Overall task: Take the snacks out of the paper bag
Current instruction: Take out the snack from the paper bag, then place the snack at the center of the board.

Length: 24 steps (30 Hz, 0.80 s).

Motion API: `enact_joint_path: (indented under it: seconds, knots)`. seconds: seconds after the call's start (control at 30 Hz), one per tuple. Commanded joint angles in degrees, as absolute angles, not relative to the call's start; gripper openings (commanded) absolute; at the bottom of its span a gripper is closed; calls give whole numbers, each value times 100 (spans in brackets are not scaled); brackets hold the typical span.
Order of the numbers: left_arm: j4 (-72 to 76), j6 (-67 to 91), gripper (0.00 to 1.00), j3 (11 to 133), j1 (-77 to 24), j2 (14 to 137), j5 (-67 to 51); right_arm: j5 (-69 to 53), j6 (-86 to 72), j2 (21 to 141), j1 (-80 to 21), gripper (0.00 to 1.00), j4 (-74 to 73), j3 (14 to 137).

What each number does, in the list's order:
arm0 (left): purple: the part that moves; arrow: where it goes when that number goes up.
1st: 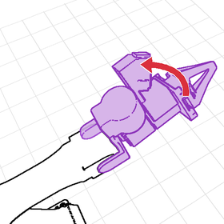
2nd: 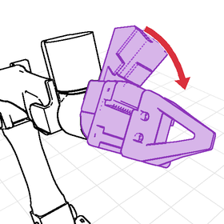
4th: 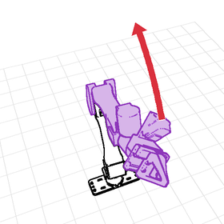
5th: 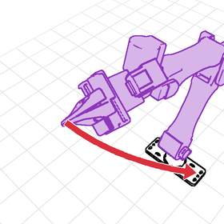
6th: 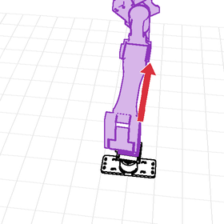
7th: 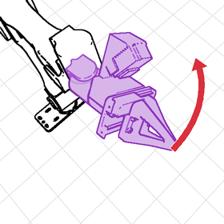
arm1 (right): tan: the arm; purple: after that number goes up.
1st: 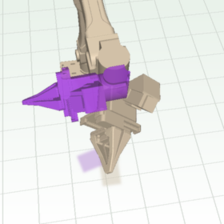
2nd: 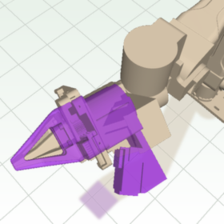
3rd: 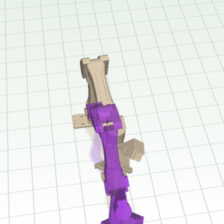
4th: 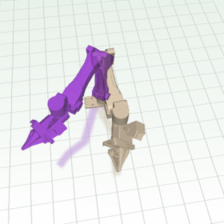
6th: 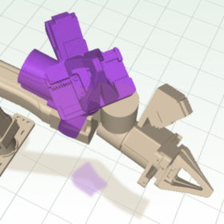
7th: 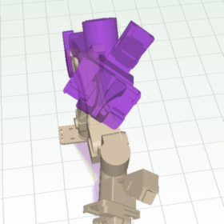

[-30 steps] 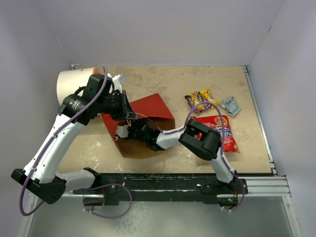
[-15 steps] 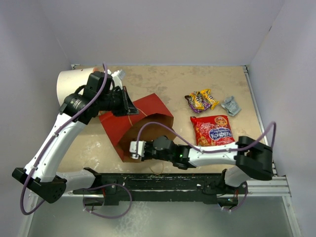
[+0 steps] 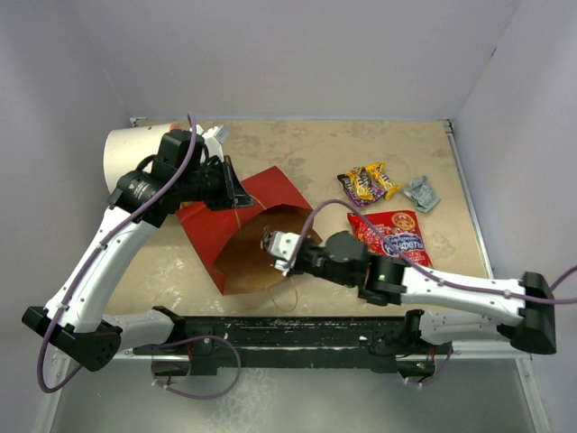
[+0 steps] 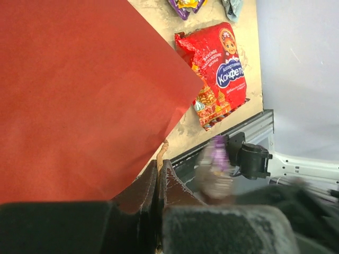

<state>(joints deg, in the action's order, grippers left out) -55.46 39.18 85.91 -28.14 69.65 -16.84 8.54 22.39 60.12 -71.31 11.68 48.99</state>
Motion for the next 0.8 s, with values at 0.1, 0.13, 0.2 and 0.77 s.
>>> enact_joint_path:
  seconds: [0.1,0.13,0.2,0.77]
  knots:
    - [-5341,3673,0,8542,-2760,6861,-1418,2952,3952,5033,-7030,0,1822,5407]
    - [-5376,3655,0,8543,-2752,6868,-1396,3173,4170,5080,-6850,0,2222,5331]
    - [-5440,3646,0,8545,-2751,6852,-1378,3273,4010,5314,-6132,0,2635,5357]
    - [-5380,3683,0,8578,-2741,7034,-1818,2024,1006,9769,-1766,0,-799,8397]
